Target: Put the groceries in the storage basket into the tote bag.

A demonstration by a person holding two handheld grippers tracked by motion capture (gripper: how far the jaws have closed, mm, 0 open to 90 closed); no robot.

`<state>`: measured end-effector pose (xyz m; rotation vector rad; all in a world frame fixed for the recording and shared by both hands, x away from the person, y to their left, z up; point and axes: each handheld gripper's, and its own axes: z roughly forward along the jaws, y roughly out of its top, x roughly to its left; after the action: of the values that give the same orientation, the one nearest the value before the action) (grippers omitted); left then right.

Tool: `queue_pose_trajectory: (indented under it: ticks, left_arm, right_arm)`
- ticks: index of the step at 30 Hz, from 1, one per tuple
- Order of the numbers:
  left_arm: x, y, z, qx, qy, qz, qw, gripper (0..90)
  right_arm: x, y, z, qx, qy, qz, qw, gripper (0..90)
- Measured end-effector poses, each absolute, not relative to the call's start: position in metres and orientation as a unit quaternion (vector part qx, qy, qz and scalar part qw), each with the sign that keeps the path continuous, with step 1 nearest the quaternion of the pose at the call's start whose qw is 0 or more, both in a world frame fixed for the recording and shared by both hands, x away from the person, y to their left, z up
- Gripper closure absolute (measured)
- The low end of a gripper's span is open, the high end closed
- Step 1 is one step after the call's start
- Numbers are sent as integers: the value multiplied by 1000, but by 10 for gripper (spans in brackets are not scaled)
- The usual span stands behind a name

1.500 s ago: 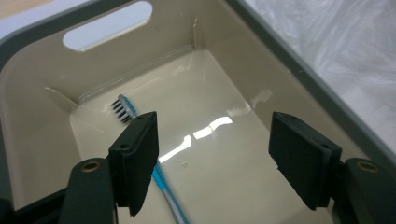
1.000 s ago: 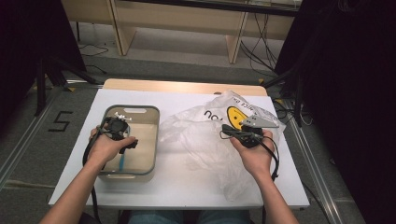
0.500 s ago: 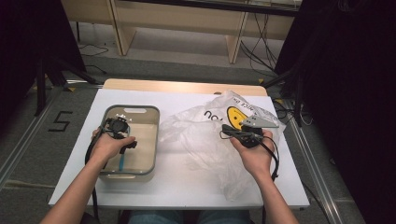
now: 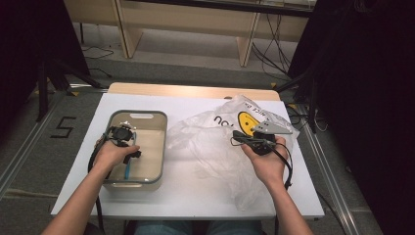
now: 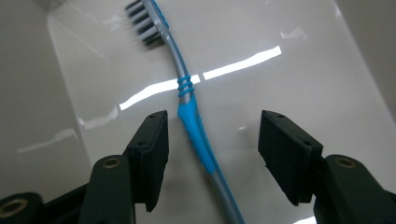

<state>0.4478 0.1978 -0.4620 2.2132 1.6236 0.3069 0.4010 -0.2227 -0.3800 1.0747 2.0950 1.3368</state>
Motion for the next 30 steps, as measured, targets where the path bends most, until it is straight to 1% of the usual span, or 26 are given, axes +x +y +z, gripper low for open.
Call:
queue_pose_trajectory:
  ticks: [5, 12, 19, 30]
  left_arm:
    - [447, 198, -463, 789, 577, 104, 186, 455]
    - [447, 201, -462, 785, 582, 104, 185, 520]
    - [447, 200, -462, 791, 576, 102, 180, 586]
    - [452, 199, -461, 794, 572, 102, 178, 651]
  right_arm:
    - [401, -223, -380, 389, 755, 482, 215, 900]
    - [401, -223, -380, 388, 755, 482, 215, 900]
    - [401, -223, -380, 389, 755, 482, 216, 900]
    - [401, -222, -380, 387, 757, 480, 216, 900]
